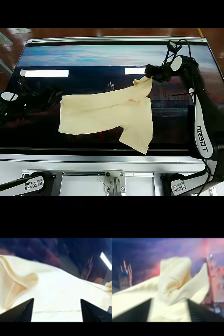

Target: Fold the shirts.

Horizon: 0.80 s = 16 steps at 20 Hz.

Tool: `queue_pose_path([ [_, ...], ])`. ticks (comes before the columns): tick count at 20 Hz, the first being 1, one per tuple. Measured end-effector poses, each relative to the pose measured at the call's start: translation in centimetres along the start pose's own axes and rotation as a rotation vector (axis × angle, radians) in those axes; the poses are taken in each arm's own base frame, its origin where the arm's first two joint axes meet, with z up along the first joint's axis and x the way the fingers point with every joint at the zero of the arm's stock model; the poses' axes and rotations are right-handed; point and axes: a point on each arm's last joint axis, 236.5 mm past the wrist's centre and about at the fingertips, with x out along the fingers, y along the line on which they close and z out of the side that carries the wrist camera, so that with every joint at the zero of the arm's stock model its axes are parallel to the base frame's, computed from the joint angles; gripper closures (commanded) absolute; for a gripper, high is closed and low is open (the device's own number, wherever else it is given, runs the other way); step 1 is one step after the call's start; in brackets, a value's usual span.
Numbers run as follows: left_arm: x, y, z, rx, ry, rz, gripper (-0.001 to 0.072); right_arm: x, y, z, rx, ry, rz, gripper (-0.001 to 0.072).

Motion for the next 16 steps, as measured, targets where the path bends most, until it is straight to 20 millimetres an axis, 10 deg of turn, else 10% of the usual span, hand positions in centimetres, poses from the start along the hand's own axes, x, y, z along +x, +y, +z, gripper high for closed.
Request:
queue_pose_path([
  [3,-2.6,2.2,1.3,-0.042,0.071,0.012,0.0125,-1.3,-2.4,-1.4,-0.067,0.079,-0.067,0.0058],
  [4,-4.2,3.6,1.3,-0.047,0.121,0.035,0.0133,-2.5,-4.4,-2.1,-0.103,0.120,-0.128,0.0192],
  [9,-11.8,12.5,-4.4,-0.061,0.391,0.260,-0.0006,-8.5,-13.5,-6.8,-0.073,0.377,-0.296,0.0205],
  [16,-7.3,14.1,-14.0,-0.138,0.508,0.173,-0.0006,-7.1,-9.8,-11.4,0.113,0.491,0.004,0.0205],
])
